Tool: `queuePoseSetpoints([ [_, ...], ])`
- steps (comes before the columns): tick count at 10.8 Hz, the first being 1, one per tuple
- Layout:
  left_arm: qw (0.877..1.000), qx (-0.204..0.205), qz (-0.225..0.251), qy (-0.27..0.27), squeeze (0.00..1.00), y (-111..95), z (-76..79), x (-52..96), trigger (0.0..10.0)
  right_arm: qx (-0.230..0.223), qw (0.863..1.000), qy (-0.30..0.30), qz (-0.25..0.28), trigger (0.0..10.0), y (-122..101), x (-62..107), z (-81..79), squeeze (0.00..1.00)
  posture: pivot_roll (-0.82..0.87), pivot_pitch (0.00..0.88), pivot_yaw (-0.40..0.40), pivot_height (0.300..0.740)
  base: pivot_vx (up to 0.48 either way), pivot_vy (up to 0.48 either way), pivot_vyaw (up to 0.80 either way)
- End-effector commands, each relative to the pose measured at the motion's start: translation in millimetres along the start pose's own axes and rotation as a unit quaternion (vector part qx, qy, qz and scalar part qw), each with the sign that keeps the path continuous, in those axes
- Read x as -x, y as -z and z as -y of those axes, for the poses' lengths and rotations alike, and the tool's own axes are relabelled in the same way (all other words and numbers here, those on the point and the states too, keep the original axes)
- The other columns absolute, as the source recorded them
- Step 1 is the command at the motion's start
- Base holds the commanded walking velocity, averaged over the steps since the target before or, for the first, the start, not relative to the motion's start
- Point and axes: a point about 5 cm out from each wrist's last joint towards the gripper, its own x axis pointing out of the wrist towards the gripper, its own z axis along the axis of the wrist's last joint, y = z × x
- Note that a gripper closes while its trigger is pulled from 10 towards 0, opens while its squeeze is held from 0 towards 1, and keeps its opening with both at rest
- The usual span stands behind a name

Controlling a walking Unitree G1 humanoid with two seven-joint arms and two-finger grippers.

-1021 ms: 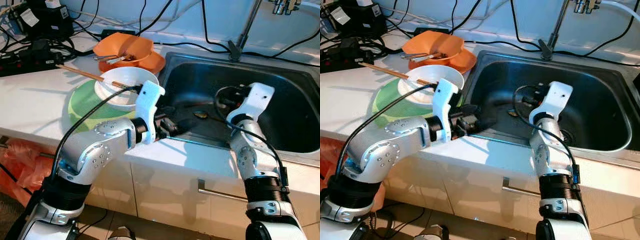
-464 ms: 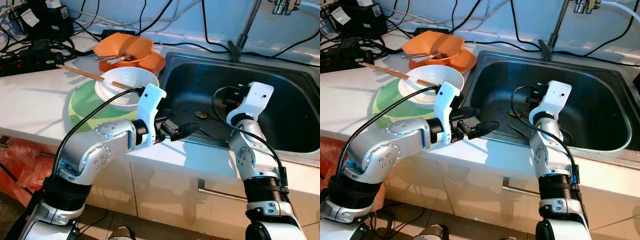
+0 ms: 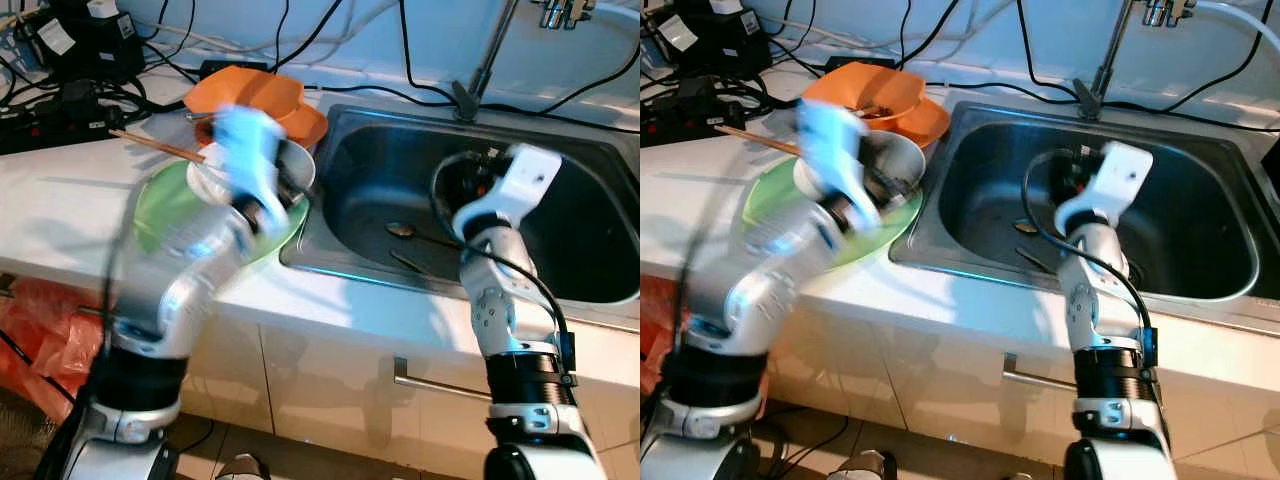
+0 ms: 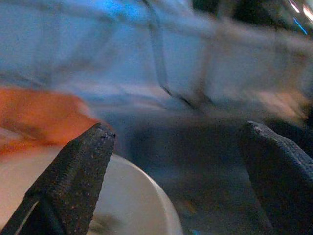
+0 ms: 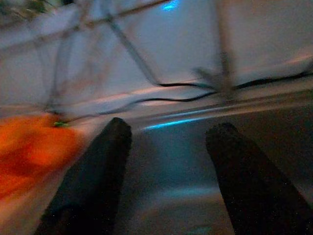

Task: Kitchen organization

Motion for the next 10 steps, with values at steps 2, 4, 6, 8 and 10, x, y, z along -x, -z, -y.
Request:
queuePoseSetpoints([
  [2,0.991,0.002,0.057,-0.121,1.0,-12,-31.2,3.3,10.0,-0.069,0.99,-0.123,-0.008,10.0,-10,10.3,-27.6,0.71,0.1,0.06,-0.025,0.74,0.0,0.0,0.0],
  [4,0.974,0.025,0.043,-0.219,0.43,-1,-61.6,10.1,10.0,-0.114,0.961,-0.246,-0.044,10.0,-12,33.9,-49.7,0.0,0.09,0.064,-0.021,0.74,0.0,0.0,0.0],
  [6,0.958,0.038,0.037,-0.282,0.0,4,-83.7,17.1,10.0,-0.114,0.941,-0.311,-0.075,10.0,-9,53.4,-58.7,0.0,0.08,0.076,-0.014,0.74,0.0,0.0,0.0],
  [8,0.948,0.055,0.031,-0.313,0.0,5,-97.4,18.1,10.0,-0.116,0.932,-0.331,-0.088,10.0,-12,63.5,-61.6,0.0,0.08,0.089,-0.008,0.74,0.0,0.0,0.0],
  [10,0.945,0.057,0.039,-0.32,0.0,-1,-100.1,15.4,10.0,-0.115,0.929,-0.34,-0.091,10.0,-14,67.9,-63.0,0.0,0.08,0.093,-0.006,0.74,0.0,0.0,0.0],
])
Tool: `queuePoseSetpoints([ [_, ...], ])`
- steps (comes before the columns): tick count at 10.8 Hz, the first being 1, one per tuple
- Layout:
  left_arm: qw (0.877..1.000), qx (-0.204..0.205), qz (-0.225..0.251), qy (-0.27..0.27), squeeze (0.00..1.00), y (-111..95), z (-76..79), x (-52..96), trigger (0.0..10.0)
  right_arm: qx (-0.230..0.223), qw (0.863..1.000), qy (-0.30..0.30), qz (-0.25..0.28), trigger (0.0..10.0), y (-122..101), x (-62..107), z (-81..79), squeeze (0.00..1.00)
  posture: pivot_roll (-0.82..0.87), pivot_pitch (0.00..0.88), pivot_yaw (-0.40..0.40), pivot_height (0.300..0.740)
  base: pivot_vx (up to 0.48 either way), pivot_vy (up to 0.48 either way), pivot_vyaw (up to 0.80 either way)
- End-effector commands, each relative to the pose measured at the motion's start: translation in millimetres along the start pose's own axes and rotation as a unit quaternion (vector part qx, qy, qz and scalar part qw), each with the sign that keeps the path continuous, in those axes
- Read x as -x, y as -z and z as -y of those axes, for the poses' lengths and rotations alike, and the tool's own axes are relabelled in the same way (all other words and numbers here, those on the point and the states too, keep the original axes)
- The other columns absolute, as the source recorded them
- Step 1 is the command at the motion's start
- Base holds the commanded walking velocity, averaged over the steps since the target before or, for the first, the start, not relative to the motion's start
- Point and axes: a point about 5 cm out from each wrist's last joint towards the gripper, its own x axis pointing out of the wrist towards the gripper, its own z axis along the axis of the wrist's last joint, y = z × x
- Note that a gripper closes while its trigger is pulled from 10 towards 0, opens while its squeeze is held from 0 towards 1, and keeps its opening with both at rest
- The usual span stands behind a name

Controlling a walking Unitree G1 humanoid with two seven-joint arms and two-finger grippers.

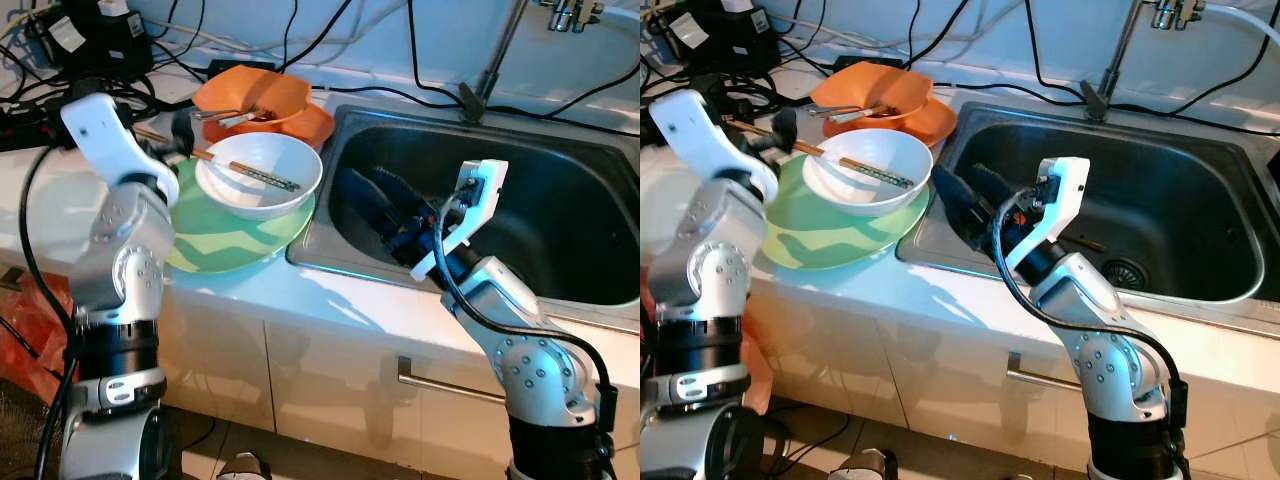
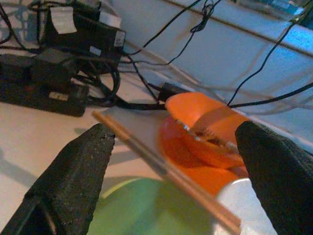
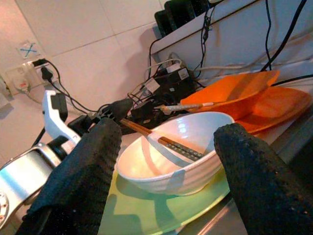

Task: Kitchen organization

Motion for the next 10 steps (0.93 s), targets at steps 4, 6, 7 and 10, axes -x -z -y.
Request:
queuePoseSetpoints([
  [4,0.989,0.124,-0.074,-0.017,0.0,19,5.3,-8.6,10.0,0.003,1.0,-0.009,-0.006,10.0,-1,1.0,-6.8,0.0,0.07,0.097,-0.004,0.74,0.0,0.0,0.0],
  [6,0.986,0.14,-0.085,-0.015,0.0,22,7.1,-13.8,10.0,0.01,1.0,-0.023,-0.017,10.0,-3,4.4,-10.5,0.0,0.06,0.101,0.001,0.74,0.0,0.0,0.0],
  [7,0.983,0.157,-0.095,-0.013,0.0,22,8.0,-18.0,10.0,0.013,0.999,-0.04,-0.03,10.0,-3,7.3,-13.5,0.0,0.05,0.104,0.003,0.74,0.0,0.0,0.0],
  [10,0.979,0.184,-0.087,-0.006,0.0,13,9.6,-27.9,10.0,0.007,0.992,-0.101,-0.075,10.0,-4,20.7,-19.8,0.0,0.04,0.107,0.01,0.74,0.0,0.0,0.0],
])
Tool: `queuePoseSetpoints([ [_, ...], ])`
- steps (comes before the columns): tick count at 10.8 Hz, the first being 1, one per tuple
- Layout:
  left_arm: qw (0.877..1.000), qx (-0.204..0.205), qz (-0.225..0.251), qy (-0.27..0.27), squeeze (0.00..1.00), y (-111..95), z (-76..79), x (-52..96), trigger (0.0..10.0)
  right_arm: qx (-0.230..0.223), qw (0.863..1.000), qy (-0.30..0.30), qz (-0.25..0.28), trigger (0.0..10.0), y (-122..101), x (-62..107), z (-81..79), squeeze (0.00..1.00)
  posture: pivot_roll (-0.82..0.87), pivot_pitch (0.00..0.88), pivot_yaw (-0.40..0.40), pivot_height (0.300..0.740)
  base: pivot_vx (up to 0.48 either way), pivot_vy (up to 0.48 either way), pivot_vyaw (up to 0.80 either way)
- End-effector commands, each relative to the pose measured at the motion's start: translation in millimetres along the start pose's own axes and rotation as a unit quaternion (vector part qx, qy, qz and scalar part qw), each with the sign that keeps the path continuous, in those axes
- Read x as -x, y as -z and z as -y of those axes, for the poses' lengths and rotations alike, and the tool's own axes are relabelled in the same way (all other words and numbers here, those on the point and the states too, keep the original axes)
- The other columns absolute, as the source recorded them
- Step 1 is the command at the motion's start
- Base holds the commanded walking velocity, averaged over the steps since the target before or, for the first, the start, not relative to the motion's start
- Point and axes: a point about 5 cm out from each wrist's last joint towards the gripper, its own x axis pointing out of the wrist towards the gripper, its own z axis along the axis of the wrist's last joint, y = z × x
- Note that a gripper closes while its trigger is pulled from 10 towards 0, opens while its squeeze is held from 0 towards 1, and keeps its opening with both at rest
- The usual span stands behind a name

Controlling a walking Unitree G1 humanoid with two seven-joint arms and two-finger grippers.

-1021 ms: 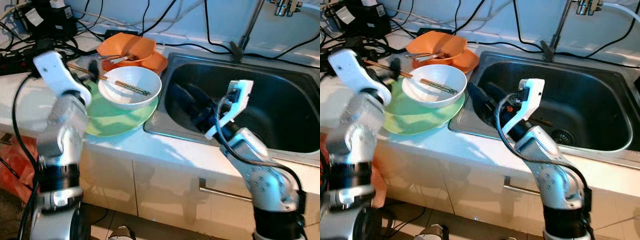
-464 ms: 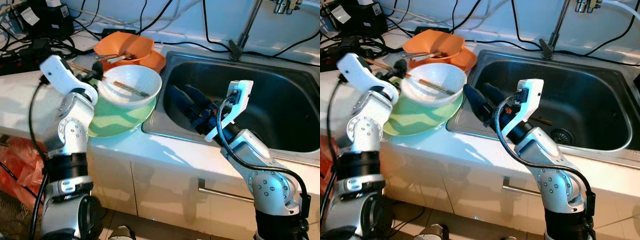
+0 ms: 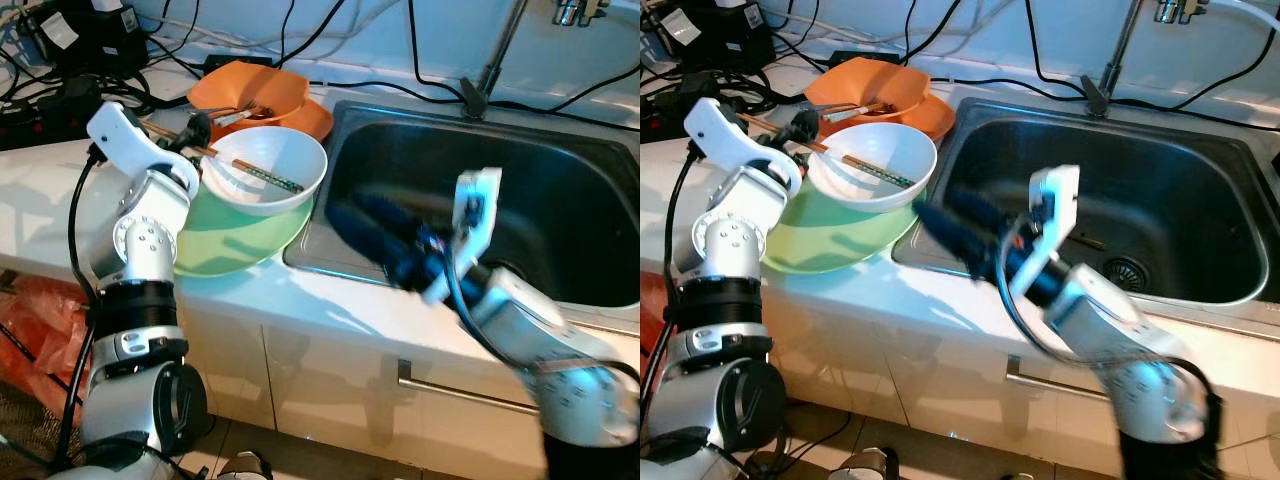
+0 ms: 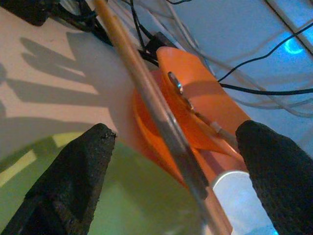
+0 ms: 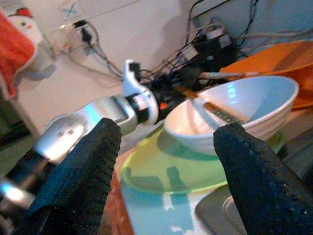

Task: Kitchen organization

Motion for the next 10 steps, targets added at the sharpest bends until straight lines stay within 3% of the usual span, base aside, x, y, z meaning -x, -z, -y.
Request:
queuePoseSetpoints([
  [1,1.0,0.002,0.008,0.011,0.0,-6.4,6.1,-1.7,10.0,-0.001,1.0,-0.015,-0.003,10.0,-1.9,3.3,-4.3,0.0,0.05,0.107,0.01,0.74,0.0,0.0,0.0],
  [3,1.0,0.004,0.01,0.015,0.0,-9.9,6.1,-2.1,10.0,0.008,1.0,-0.008,-0.009,10.0,-2.6,4.1,-1.0,0.0,0.05,0.106,0.01,0.74,0.0,0.0,0.0],
  [4,1.0,0.002,0.003,0.021,0.0,-10.0,5.8,-2.1,0.0,0.01,1.0,-0.005,-0.011,10.0,-3.3,4.0,0.7,0.0,0.05,0.103,0.01,0.74,0.0,0.0,0.0],
  [8,0.998,0.063,-0.005,0.008,0.0,-10.3,0.0,-1.5,0.0,0.015,1.0,-0.002,-0.017,10.0,-2.0,3.6,3.1,0.0,0.06,0.092,0.01,0.74,0.0,0.0,0.0],
  [10,0.997,0.074,-0.007,0.01,0.0,-11.0,0.8,2.0,0.0,0.017,0.999,-0.005,-0.028,10.0,-0.7,5.3,4.1,0.0,0.06,0.092,0.009,0.74,0.0,0.0,0.0],
])
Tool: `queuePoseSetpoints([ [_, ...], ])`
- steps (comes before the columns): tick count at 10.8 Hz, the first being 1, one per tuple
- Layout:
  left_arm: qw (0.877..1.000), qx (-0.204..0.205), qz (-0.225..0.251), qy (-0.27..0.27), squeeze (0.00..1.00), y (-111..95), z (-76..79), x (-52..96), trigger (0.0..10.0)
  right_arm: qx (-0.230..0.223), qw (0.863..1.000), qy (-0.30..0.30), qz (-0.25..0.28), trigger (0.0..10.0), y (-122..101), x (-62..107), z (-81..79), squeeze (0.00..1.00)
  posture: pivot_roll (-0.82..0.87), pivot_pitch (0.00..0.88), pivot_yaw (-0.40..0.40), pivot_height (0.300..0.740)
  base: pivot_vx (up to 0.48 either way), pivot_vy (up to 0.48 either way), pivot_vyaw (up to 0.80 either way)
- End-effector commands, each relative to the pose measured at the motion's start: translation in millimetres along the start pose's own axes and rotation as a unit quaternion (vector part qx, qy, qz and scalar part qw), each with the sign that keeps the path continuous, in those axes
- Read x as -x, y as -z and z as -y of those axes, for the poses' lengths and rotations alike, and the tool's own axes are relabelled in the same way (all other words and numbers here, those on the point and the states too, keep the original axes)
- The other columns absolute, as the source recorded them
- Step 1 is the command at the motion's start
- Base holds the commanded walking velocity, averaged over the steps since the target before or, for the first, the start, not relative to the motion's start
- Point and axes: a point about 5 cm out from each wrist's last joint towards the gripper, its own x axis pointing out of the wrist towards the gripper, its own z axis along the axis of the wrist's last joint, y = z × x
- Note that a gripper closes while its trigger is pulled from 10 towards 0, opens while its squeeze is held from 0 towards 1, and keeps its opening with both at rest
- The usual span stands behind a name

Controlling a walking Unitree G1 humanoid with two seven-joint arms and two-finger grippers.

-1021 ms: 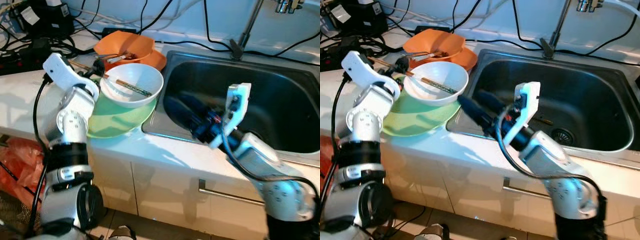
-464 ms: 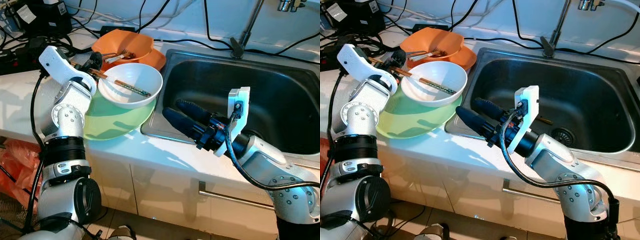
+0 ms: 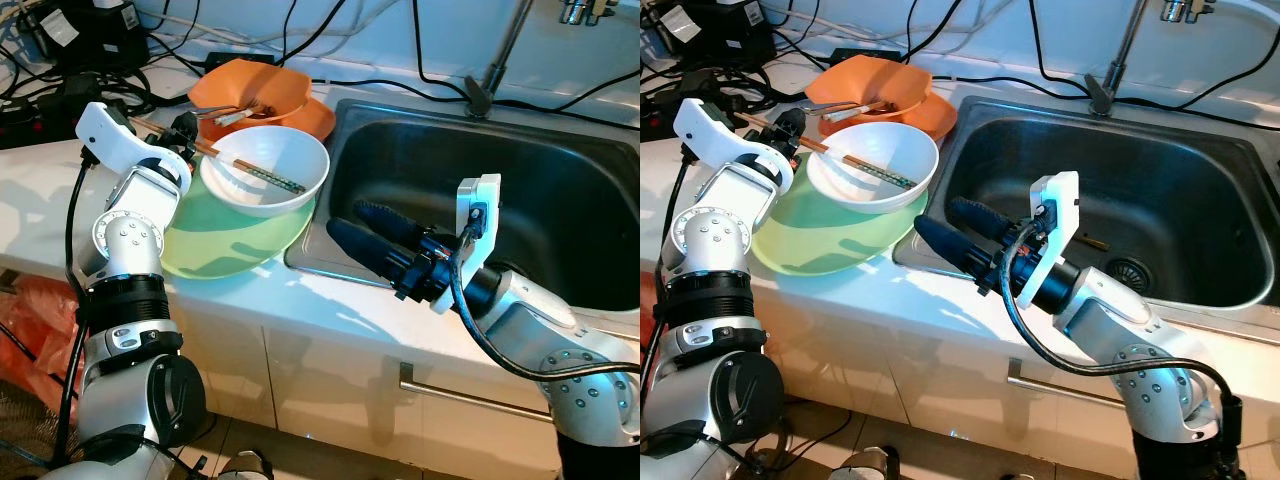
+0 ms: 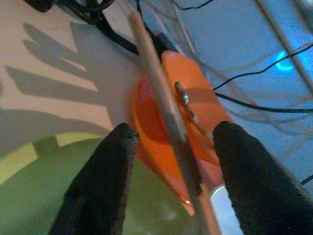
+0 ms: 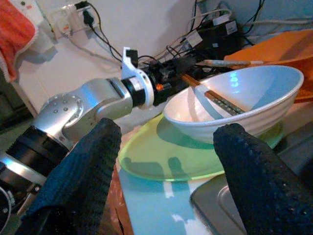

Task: Kitchen organization

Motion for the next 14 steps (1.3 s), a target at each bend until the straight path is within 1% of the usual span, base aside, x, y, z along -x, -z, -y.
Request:
queuePoseSetpoints([
  [1,1.0,0.008,0.0,-0.003,0.0,-2,1.1,2.3,0.0,0.002,1.0,-0.003,-0.009,10.0,1,0.6,0.7,0.0,0.06,0.092,0.009,0.74,0.0,0.0,0.0],
  [2,1.0,0.017,-0.002,-0.005,0.0,-2,0.9,3.3,0.0,0.002,1.0,-0.004,-0.01,10.0,2,0.8,0.6,0.0,0.06,0.091,0.009,0.74,0.0,0.0,0.0],
  [5,1.0,0.022,-0.001,-0.002,0.0,-5,4.7,5.4,0.0,0.002,1.0,-0.003,-0.012,10.0,4,0.1,0.9,0.0,0.06,0.089,0.01,0.74,0.0,0.0,0.0],
  [8,1.0,0.027,0.0,0.0,0.0,-7,5.3,6.4,0.0,0.0,1.0,-0.002,-0.013,10.0,5,-0.5,1.8,0.0,0.06,0.088,0.008,0.74,0.0,0.0,0.0],
  [10,0.999,0.037,0.007,0.005,0.0,-10,6.8,8.1,0.0,0.0,1.0,-0.001,-0.012,10.0,5,-1.4,2.8,0.0,0.07,0.086,0.007,0.74,0.0,0.0,0.0],
  [13,0.998,0.059,0.024,0.027,0.0,-13,8.5,11.6,0.0,0.0,1.0,-0.002,-0.01,10.0,6,-3.2,3.4,0.0,0.07,0.08,0.005,0.74,0.0,0.0,0.0],
  [14,0.995,0.073,0.04,0.056,0.0,-20,15.9,14.2,0.0,0.001,1.0,-0.001,-0.009,10.0,6,-3.9,3.8,0.0,0.07,0.079,0.005,0.74,0.0,0.0,0.0],
])
